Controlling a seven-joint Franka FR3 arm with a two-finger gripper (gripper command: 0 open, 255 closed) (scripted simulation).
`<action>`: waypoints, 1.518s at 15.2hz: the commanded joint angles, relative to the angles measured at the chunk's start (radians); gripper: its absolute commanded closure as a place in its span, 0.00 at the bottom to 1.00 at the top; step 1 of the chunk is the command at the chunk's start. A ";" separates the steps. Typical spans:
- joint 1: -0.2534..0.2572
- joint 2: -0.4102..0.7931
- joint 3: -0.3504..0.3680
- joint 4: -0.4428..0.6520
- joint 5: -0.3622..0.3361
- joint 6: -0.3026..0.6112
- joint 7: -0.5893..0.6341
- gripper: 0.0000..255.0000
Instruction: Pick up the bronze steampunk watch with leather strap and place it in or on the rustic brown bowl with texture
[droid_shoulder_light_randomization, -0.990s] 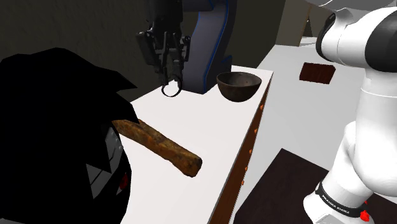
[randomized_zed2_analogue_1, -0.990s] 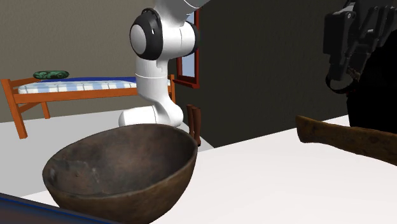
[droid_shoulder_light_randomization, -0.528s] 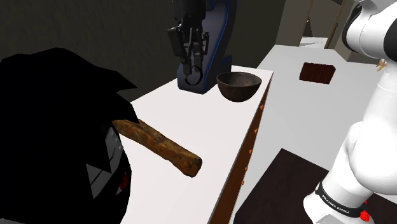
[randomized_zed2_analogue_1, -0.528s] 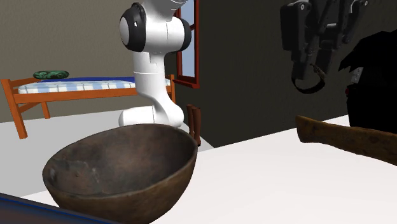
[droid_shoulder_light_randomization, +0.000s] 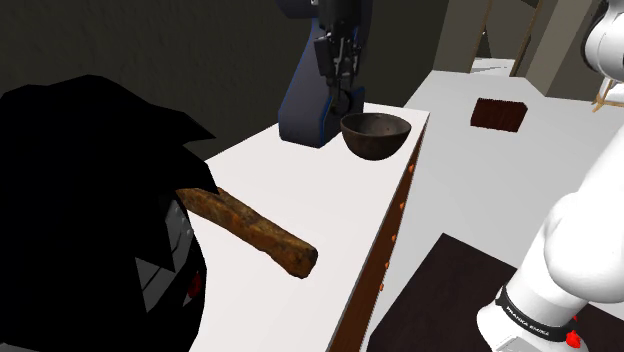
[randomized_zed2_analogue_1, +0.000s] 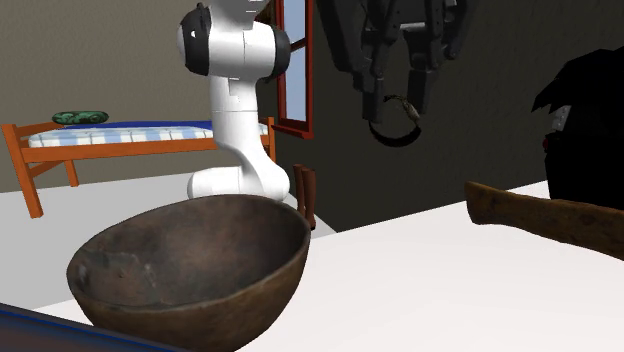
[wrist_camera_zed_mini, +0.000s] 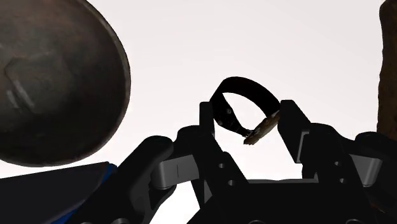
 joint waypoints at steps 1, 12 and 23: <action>-0.025 -0.023 -0.027 -0.029 -0.003 -0.002 -0.055 1.00; -0.158 -0.030 -0.182 -0.021 -0.063 -0.058 -0.358 1.00; -0.159 -0.106 -0.182 -0.265 -0.064 0.110 -0.379 1.00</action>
